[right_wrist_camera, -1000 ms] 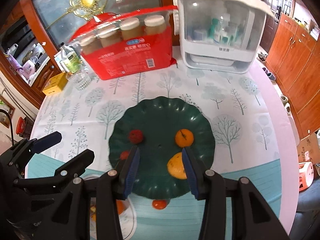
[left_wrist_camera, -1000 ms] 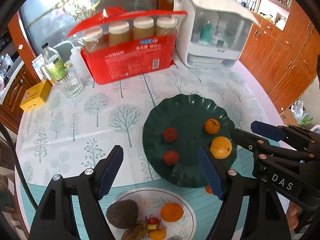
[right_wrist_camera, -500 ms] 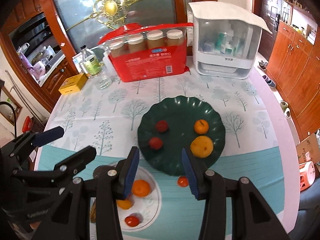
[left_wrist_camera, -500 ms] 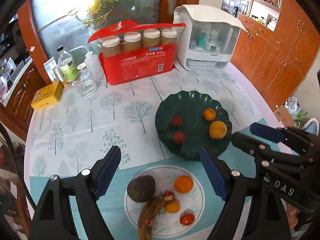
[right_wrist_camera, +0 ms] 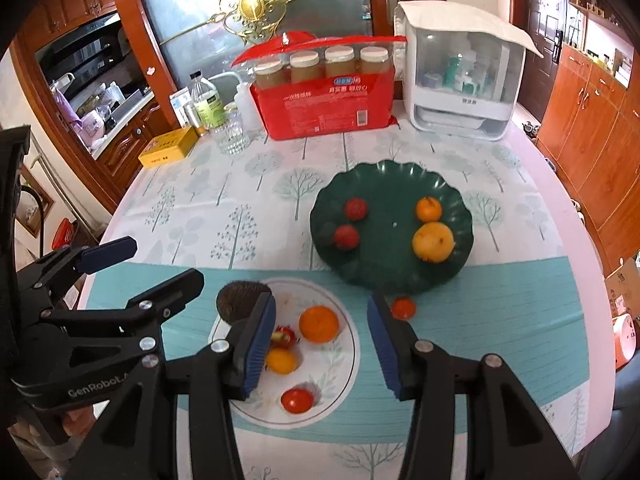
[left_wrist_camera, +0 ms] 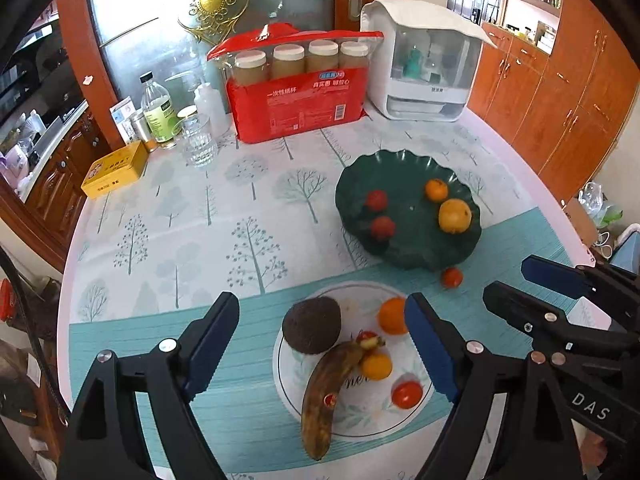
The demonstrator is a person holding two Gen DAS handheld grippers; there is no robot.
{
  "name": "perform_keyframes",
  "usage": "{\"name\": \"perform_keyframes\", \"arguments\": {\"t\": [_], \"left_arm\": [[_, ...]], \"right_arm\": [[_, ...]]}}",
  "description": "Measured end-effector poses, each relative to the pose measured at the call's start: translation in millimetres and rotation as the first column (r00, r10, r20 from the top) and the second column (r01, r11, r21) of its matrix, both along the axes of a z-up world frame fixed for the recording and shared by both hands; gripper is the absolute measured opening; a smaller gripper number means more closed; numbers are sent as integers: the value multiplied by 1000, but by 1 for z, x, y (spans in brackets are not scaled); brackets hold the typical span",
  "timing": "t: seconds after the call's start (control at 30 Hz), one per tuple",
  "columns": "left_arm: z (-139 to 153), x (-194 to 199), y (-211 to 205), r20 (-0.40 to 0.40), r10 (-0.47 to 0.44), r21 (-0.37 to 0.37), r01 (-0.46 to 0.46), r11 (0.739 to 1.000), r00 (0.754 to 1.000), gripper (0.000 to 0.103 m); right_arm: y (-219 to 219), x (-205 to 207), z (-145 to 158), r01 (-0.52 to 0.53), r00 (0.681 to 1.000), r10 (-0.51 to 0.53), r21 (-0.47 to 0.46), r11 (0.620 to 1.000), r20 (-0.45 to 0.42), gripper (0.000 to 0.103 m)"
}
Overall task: Organize fruits
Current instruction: 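Lift both open grippers away from the green plate, then move the left gripper toward the banana while the right approaches a red tomato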
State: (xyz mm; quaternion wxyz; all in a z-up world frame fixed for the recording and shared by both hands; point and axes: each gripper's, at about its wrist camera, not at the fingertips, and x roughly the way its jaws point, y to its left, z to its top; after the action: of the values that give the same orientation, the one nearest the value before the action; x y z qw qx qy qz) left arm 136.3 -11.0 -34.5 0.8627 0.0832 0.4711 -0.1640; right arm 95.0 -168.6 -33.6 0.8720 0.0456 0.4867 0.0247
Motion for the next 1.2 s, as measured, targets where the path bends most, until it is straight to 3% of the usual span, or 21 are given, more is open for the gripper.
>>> {"name": "perform_keyframes", "arguments": {"t": [0.23, 0.63, 0.87, 1.2], "left_arm": [[-30, -14, 5, -22, -24, 27, 25, 999, 999, 84], [-97, -29, 29, -179, 2, -29, -7, 1000, 984, 84], [-123, -33, 35, -219, 1, -11, -4, 1000, 976, 84], [-147, -29, 45, -298, 11, -49, -27, 998, 954, 70]], "right_arm": [[7, -16, -35, 3, 999, -3, 3, 1000, -50, 48], [11, -41, -97, -3, 991, 12, 66, 998, -134, 48], [20, -48, -126, -31, 985, 43, 73, 997, -165, 48], [32, -48, -144, -72, 981, 83, 69, 995, -174, 48]]}}
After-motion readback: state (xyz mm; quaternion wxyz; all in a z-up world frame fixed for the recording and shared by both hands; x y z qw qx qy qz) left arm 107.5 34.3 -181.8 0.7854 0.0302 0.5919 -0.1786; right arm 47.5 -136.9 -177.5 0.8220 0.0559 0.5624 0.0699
